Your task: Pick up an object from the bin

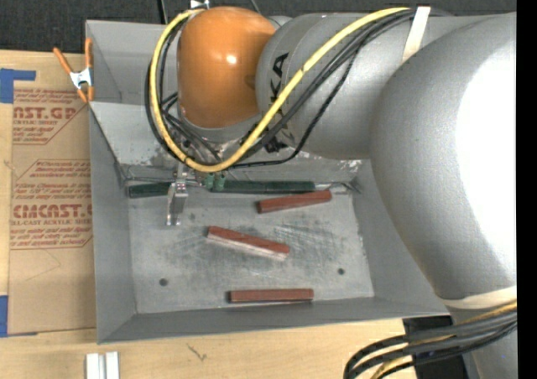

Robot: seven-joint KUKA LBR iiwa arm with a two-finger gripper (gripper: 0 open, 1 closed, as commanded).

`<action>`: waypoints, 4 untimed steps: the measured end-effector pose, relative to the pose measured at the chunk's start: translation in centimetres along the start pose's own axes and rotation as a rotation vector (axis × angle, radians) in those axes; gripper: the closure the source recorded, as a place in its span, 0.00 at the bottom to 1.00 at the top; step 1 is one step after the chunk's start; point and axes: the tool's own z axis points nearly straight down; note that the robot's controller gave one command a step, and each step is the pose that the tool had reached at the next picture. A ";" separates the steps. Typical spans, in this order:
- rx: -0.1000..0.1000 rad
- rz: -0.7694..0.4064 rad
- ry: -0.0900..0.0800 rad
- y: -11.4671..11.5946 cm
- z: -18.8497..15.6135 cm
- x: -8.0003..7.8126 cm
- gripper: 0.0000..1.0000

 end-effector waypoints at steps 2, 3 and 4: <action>-0.003 0.347 -0.003 -2.4 11.4 0.5 1.00; 0.003 0.379 0.005 -2.9 8.4 1.1 1.00; 0.001 0.433 -0.001 -5.4 4.8 0.2 0.00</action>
Offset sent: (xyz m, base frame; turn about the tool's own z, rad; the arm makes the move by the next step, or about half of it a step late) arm 0.0000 0.0000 0.0000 0.0000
